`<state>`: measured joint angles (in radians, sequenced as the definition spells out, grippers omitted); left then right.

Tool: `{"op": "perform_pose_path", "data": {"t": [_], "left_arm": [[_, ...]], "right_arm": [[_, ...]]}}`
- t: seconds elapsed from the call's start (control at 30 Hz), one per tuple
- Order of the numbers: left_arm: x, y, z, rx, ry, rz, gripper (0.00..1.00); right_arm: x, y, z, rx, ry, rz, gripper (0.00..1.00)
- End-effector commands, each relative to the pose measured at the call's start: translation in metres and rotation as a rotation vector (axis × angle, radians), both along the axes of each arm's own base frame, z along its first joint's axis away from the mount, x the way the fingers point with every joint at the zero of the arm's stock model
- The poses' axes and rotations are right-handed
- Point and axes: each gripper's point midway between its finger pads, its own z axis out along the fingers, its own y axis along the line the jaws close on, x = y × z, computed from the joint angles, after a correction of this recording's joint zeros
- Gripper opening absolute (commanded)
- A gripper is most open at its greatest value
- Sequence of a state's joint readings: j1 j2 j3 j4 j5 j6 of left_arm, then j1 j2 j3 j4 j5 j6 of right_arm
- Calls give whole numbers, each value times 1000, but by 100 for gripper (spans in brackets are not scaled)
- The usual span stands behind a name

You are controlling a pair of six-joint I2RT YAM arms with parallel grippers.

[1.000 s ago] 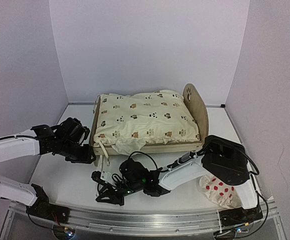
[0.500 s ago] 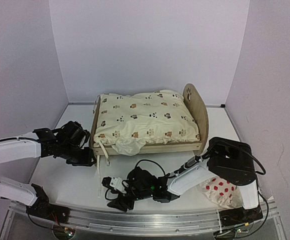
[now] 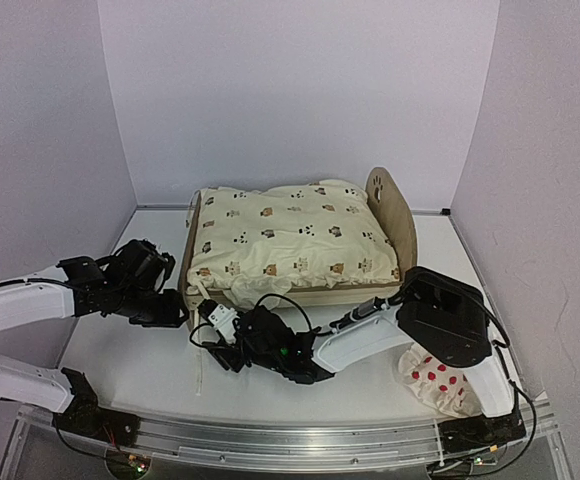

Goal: Set up the pet bed

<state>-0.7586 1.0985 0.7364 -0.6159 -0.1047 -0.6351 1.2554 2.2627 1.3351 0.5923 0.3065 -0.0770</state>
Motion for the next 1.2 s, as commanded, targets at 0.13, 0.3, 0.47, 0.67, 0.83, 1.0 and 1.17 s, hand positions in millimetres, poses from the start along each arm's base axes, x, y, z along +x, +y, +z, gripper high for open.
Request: {"op": "perform_pose_path", "data": {"t": [0.13,0.3,0.47,0.67,0.83,1.0,1.17], "left_arm": [[-1,-6,1,-27,0,-1,42],[-2,-8,-1,-24,9,-9,41],[-5,-8,-7,-4,43,1,40],[-16,-9,-9,17,90,-3,39],[-30,-21,-10,34,134,-46,38],[-33,-25,-11,70,137,-56,38],[-31,-24,-9,65,128,-36,37]], "right_arm": [[39,2,7,25,-87,-172,61],[38,11,1,54,-96,-150,55],[35,19,10,107,-108,-115,33],[22,2,35,136,-80,-79,0],[0,-19,67,172,-17,-19,0],[-26,-29,90,149,145,70,0],[-46,-25,111,198,359,180,0]]}}
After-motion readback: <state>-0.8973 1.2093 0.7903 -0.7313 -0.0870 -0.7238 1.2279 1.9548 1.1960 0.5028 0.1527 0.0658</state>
